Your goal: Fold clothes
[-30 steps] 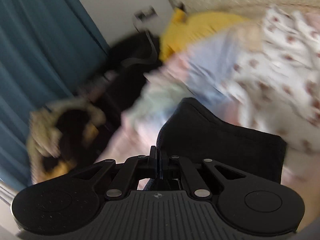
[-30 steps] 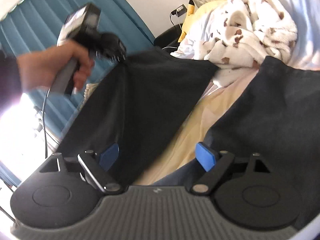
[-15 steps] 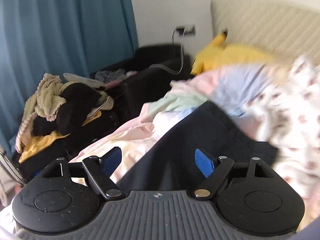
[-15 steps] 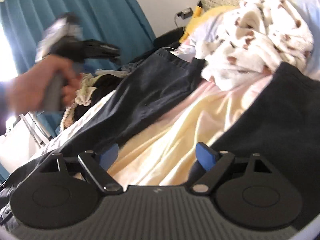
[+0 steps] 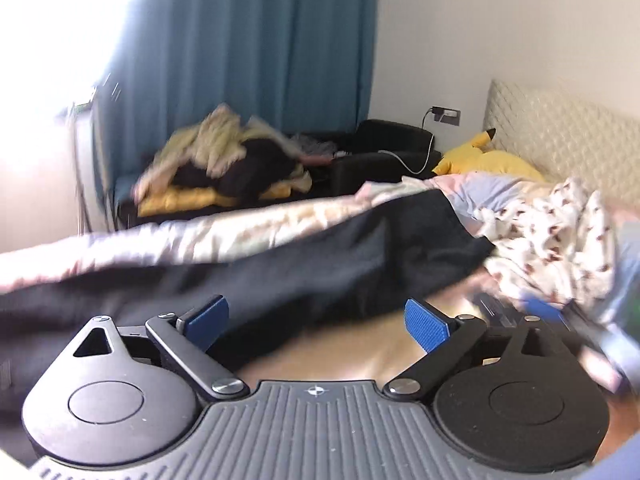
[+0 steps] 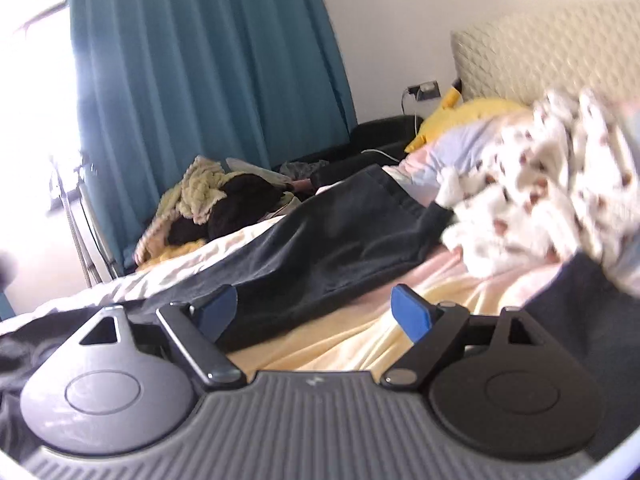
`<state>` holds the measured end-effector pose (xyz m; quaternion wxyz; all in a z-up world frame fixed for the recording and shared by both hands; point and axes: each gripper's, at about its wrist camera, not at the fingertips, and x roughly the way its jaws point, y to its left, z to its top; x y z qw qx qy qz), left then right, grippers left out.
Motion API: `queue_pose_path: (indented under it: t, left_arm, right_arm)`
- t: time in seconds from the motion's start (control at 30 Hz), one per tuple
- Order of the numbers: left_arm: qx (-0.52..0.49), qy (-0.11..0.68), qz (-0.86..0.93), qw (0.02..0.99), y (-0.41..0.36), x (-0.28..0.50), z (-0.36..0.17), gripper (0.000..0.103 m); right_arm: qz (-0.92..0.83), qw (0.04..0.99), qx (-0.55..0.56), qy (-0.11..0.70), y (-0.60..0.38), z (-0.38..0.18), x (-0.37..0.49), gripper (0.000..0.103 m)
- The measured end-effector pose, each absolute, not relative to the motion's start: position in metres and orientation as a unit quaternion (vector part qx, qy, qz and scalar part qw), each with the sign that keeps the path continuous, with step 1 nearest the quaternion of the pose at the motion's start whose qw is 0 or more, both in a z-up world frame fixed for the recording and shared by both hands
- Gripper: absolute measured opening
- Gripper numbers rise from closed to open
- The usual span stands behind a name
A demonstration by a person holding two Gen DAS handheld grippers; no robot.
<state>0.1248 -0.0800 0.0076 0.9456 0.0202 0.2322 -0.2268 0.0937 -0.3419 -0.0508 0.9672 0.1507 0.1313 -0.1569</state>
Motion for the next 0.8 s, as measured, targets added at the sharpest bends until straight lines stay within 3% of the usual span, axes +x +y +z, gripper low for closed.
queue_pose_path:
  t: [0.13, 0.33, 0.47, 0.67, 0.73, 0.8]
  left_arm:
    - [-0.011, 0.254, -0.201, 0.946, -0.035, 0.087, -0.011, 0.096]
    - [0.048, 0.271, -0.162, 0.948, -0.028, 0.080, -0.016, 0.098]
    - [0.038, 0.258, -0.175, 0.949, -0.023, 0.081, -0.025, 0.102]
    - [0.019, 0.311, -0.178, 0.933, -0.013, 0.116, -0.058, 0.103]
    - [0.030, 0.321, -0.169, 0.931, -0.014, 0.126, -0.066, 0.102]
    - [0.035, 0.320, -0.169, 0.932, -0.013, 0.132, -0.070, 0.103]
  right_arm:
    - [-0.116, 0.973, 0.132, 0.152, -0.346, -0.035, 0.113, 0.085]
    - [-0.136, 0.969, 0.105, 0.180, -0.372, -0.036, 0.153, 0.086]
    - [-0.161, 0.953, 0.153, 0.205, -0.419, -0.063, 0.197, 0.086]
    - [-0.216, 0.913, 0.263, 0.225, -0.513, -0.105, 0.255, 0.086]
    - [-0.236, 0.900, 0.283, 0.232, -0.535, -0.120, 0.271, 0.083]
    - [-0.240, 0.897, 0.292, 0.227, -0.548, -0.128, 0.284, 0.073]
